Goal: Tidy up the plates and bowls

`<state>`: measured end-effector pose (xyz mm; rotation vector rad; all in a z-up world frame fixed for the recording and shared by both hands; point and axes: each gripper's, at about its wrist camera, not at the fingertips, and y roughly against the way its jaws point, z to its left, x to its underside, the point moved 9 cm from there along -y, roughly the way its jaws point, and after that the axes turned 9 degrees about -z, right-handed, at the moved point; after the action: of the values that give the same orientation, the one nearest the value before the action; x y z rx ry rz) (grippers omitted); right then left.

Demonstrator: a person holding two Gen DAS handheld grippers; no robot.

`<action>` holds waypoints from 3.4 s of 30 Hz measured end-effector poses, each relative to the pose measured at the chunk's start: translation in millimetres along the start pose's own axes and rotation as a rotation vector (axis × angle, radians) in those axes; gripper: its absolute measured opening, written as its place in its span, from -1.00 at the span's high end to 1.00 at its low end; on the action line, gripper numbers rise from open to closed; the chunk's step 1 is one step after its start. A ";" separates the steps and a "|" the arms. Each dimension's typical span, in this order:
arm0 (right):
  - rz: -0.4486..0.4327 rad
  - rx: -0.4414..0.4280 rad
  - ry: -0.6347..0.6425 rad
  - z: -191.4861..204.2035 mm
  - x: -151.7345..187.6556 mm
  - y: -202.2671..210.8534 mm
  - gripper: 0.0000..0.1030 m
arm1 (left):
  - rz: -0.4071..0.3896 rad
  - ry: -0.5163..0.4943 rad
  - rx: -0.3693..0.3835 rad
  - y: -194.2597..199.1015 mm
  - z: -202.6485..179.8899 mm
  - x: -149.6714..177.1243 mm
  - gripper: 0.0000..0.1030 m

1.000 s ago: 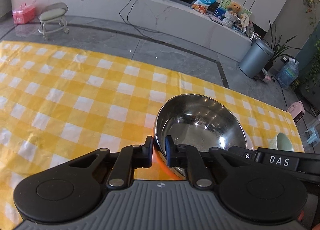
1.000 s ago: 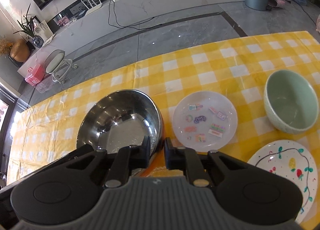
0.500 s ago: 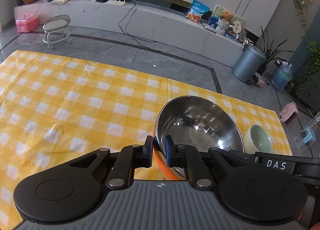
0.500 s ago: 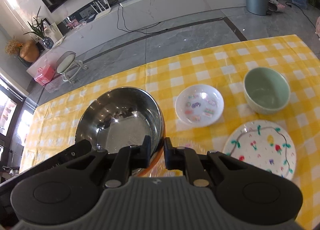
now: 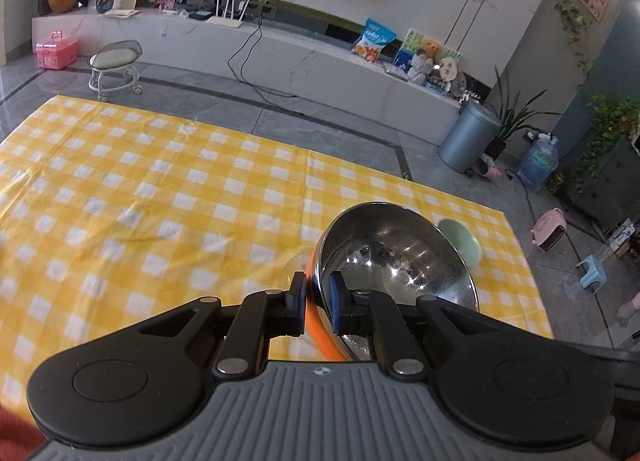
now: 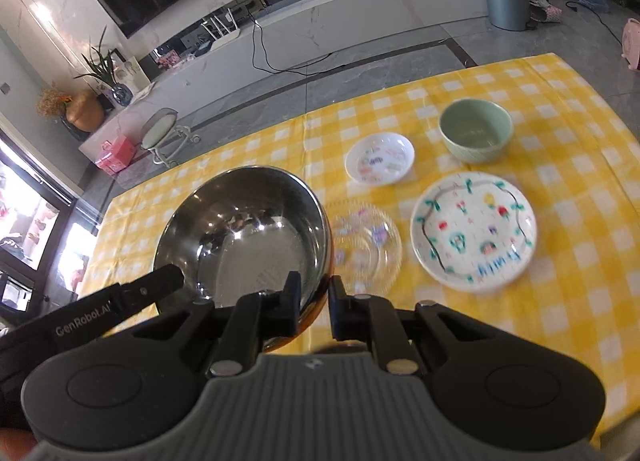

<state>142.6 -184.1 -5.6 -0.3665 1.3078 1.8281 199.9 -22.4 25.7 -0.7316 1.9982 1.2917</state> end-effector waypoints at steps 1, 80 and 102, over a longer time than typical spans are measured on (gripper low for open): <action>-0.007 -0.004 0.000 -1.0 4.5 8.3 0.76 | -0.006 0.001 0.004 6.5 -1.3 2.8 0.76; -0.072 -0.018 -0.157 -77.8 93.5 26.9 0.99 | 0.103 0.021 0.020 3.0 8.3 108.8 0.81; -0.219 0.048 -0.006 -98.1 -9.2 67.9 0.50 | 0.022 -0.238 0.219 12.4 -107.9 29.1 0.60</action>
<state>74.4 -282.0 3.1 -0.4596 1.2538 1.6110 149.1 -121.0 44.1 -0.4320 1.9181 1.0935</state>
